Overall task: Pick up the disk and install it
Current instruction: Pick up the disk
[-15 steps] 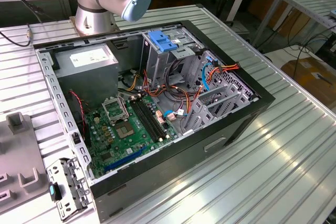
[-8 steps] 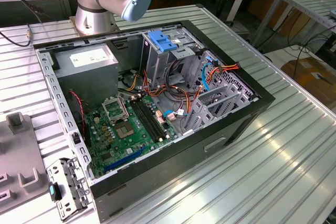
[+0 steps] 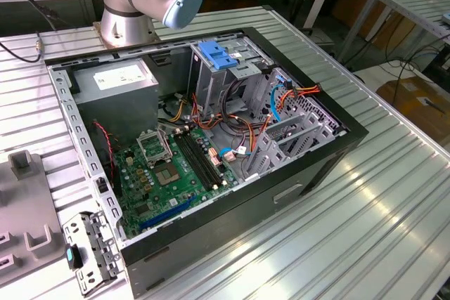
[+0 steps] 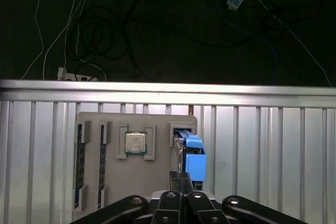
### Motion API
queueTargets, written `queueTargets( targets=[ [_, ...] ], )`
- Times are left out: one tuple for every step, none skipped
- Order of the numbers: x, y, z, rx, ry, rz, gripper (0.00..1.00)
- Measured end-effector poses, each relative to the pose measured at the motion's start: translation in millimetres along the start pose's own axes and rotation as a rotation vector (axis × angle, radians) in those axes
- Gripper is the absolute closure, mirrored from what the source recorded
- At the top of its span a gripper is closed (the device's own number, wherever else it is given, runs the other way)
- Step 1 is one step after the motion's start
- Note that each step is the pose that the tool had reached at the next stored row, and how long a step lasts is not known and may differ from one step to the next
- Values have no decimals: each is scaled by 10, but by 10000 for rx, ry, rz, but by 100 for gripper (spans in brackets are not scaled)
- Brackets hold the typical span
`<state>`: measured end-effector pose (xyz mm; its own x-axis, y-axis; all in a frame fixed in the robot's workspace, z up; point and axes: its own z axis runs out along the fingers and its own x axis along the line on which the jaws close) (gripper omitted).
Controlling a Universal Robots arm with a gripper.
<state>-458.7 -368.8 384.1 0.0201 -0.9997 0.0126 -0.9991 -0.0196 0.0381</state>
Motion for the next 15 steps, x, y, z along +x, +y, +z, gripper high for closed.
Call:
queueTargets(
  targets=[
    [0,0,0,0,0,-1,89],
    [0,0,0,1,0,-1,89],
    [0,0,0,0,0,-2,89],
    [0,0,0,0,0,-2,89],
    [0,0,0,1,1,-2,89],
    [-3,5,7,34,1,-2,89],
    [-4,8,15,56,1,-14,89],
    [-9,8,22,71,4,-37,89],
    [-19,8,34,95,5,-66,89],
    [-26,8,48,118,6,-81,89],
    [-29,13,68,147,5,-85,89],
    [-30,18,81,174,8,-85,89],
    [-33,21,90,202,9,-84,89],
    [-35,24,101,233,9,-84,83],
    [-36,27,111,252,9,-72,76]
  ],
)
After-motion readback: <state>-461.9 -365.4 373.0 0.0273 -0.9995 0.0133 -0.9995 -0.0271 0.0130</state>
